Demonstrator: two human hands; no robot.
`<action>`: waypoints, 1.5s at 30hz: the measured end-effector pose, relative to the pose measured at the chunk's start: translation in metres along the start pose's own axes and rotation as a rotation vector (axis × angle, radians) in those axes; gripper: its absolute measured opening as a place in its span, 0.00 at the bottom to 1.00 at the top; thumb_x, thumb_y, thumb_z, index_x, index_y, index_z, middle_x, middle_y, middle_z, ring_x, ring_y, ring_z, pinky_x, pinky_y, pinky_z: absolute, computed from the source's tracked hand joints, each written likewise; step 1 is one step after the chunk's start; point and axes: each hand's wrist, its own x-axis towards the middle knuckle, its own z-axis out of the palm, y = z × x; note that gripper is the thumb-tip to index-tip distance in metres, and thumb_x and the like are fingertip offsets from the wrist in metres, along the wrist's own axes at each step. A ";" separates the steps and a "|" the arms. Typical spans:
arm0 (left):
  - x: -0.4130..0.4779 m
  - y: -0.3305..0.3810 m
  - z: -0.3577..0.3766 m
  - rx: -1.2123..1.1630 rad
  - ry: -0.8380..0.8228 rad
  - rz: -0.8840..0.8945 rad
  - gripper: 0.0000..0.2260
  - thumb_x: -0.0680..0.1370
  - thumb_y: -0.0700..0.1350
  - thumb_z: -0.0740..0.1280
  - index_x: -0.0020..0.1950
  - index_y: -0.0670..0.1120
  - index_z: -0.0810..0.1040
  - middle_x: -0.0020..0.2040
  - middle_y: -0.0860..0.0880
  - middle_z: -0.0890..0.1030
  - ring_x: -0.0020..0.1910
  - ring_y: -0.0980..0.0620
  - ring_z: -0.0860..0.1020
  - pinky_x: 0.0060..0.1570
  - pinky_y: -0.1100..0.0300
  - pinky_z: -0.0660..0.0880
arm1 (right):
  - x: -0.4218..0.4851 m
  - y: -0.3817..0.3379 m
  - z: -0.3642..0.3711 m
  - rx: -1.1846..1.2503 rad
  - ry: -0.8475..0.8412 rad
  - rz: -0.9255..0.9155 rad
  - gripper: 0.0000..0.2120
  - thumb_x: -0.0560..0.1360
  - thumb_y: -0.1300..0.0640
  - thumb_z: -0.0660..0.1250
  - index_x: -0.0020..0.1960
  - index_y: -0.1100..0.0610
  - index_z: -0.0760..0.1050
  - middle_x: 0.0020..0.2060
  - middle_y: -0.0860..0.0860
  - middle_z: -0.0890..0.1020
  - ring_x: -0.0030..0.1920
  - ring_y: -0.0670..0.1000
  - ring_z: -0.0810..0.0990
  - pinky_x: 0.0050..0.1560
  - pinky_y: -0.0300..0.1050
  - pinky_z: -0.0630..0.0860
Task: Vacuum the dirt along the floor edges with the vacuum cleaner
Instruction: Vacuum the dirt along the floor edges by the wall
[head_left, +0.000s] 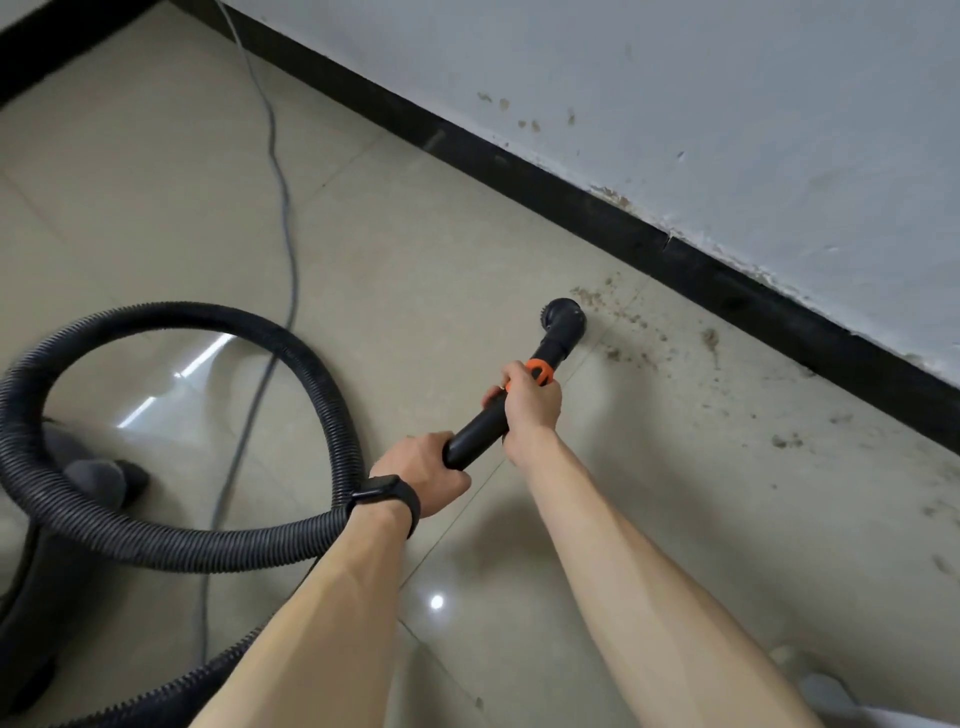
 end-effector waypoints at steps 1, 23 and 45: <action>0.005 0.003 0.000 0.010 0.004 0.007 0.05 0.66 0.51 0.66 0.38 0.54 0.71 0.33 0.53 0.77 0.32 0.52 0.76 0.28 0.61 0.66 | 0.004 -0.004 0.000 0.005 -0.009 -0.005 0.09 0.70 0.66 0.64 0.46 0.58 0.66 0.29 0.52 0.72 0.21 0.52 0.70 0.28 0.42 0.74; 0.069 0.080 0.020 -0.083 -0.002 0.073 0.08 0.67 0.50 0.67 0.39 0.54 0.68 0.34 0.52 0.76 0.32 0.51 0.75 0.28 0.60 0.66 | 0.065 -0.086 -0.023 -0.141 0.026 -0.050 0.10 0.72 0.62 0.67 0.50 0.56 0.69 0.22 0.48 0.76 0.20 0.50 0.73 0.34 0.47 0.78; -0.028 -0.055 -0.019 -0.019 -0.169 -0.149 0.05 0.67 0.44 0.67 0.41 0.52 0.75 0.36 0.51 0.79 0.35 0.52 0.78 0.30 0.63 0.71 | -0.042 0.059 0.031 -0.142 0.028 -0.007 0.11 0.74 0.59 0.65 0.55 0.58 0.69 0.34 0.54 0.78 0.22 0.49 0.76 0.30 0.44 0.77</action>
